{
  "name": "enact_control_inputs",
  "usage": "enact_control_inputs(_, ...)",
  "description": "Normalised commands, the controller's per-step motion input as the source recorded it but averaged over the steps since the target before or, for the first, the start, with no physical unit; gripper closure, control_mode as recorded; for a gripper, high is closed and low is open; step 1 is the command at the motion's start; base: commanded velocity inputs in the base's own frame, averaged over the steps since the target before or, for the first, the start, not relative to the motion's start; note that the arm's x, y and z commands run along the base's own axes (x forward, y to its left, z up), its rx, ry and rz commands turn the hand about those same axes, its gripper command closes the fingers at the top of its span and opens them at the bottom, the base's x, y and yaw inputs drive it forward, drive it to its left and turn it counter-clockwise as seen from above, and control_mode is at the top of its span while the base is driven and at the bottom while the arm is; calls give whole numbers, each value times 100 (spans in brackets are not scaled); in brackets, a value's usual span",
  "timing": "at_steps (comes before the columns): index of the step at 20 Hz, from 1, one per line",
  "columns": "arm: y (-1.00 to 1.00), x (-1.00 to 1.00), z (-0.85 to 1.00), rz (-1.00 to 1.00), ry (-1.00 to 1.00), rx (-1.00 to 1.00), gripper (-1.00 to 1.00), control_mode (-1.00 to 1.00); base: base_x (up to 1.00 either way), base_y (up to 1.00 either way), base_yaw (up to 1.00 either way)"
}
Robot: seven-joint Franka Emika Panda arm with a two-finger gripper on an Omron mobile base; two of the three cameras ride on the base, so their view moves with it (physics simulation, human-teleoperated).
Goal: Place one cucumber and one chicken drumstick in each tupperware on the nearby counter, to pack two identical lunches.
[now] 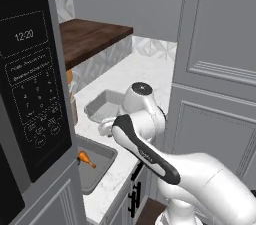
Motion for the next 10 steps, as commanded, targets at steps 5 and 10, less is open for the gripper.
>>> enact_control_inputs(5,-94,0,36,-63,0,0,-100,-100,0,0,0)
enact_control_inputs(10,-95,-3,16,-62,0,0,-100,-100,0,0,0)
